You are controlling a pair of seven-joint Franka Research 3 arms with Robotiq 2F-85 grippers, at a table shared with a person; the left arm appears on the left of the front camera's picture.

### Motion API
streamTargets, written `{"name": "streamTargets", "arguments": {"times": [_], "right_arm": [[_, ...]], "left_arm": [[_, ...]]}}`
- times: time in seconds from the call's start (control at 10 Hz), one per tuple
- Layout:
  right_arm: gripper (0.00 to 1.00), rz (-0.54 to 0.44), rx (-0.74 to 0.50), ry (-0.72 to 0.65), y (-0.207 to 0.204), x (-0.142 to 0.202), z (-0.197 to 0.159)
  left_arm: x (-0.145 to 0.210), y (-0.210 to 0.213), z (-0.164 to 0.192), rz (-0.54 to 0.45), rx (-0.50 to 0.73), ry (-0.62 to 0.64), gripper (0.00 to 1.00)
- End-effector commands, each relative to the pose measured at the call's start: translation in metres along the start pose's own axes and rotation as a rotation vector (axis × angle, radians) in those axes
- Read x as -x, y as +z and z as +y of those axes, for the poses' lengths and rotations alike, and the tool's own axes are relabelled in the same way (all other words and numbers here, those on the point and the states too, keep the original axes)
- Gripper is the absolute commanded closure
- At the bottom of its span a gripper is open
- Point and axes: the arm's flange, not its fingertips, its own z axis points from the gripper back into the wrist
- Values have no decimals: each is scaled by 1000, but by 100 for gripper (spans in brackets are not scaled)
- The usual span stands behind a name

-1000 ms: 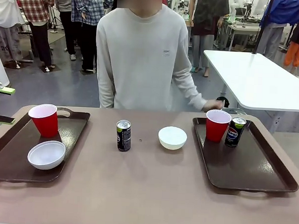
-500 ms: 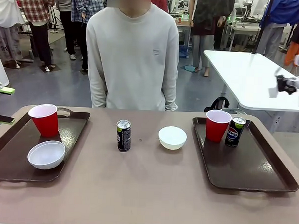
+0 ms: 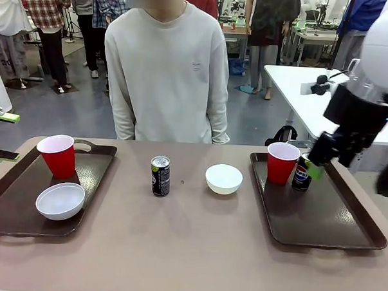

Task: Prepare tableware on both trays.
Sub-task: Pick up a Picnic Bowl from the table and place it on a Handle tray.

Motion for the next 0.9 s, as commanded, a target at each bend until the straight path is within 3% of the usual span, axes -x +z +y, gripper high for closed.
{"name": "streamTargets", "arguments": {"times": [0.0, 0.1, 0.3, 0.4, 0.5, 0.7, 0.8], "right_arm": [[0, -80, 4, -83, -16, -18, 29], [0, 0, 0, 0, 0, 0, 0], [0, 0, 0, 0, 0, 0, 0], [0, -29, -6, -57, -4, -10, 9], [0, -36, -24, -200, -11, -22, 9], [0, -129, -12, -452, -28, -93, 47], [0, -127, -5, -470, -39, -123, 59]], "left_arm": [[2, 2, 1, 5, 5, -18, 0], [2, 2, 1, 5, 5, -18, 0], [2, 2, 1, 5, 5, -18, 0], [2, 2, 1, 5, 5, -18, 0], [2, 2, 1, 5, 5, -18, 0], [2, 2, 1, 5, 5, -18, 0], [2, 2, 1, 5, 5, -18, 0]]}}
